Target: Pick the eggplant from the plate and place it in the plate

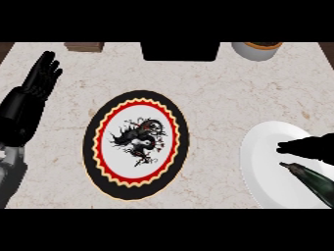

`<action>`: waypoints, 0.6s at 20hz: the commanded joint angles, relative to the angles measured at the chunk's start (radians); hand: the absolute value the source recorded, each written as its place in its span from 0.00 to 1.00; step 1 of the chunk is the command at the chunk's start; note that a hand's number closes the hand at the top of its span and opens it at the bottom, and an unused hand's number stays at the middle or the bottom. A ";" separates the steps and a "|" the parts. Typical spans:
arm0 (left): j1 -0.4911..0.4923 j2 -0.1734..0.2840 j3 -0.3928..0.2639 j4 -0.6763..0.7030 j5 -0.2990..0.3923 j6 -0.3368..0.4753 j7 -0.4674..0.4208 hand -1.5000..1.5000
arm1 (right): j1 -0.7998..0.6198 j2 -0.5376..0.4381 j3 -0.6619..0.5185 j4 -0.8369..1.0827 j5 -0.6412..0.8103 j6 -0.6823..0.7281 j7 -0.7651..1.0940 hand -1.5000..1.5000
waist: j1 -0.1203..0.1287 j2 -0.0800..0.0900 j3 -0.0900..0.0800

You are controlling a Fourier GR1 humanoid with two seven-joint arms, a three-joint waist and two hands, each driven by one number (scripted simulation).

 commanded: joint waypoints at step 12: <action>0.038 -0.049 0.056 -0.053 -0.040 -0.051 0.045 0.50 | 0.053 0.152 0.056 0.230 0.452 -0.104 -0.096 0.00 | -0.008 -0.002 0.001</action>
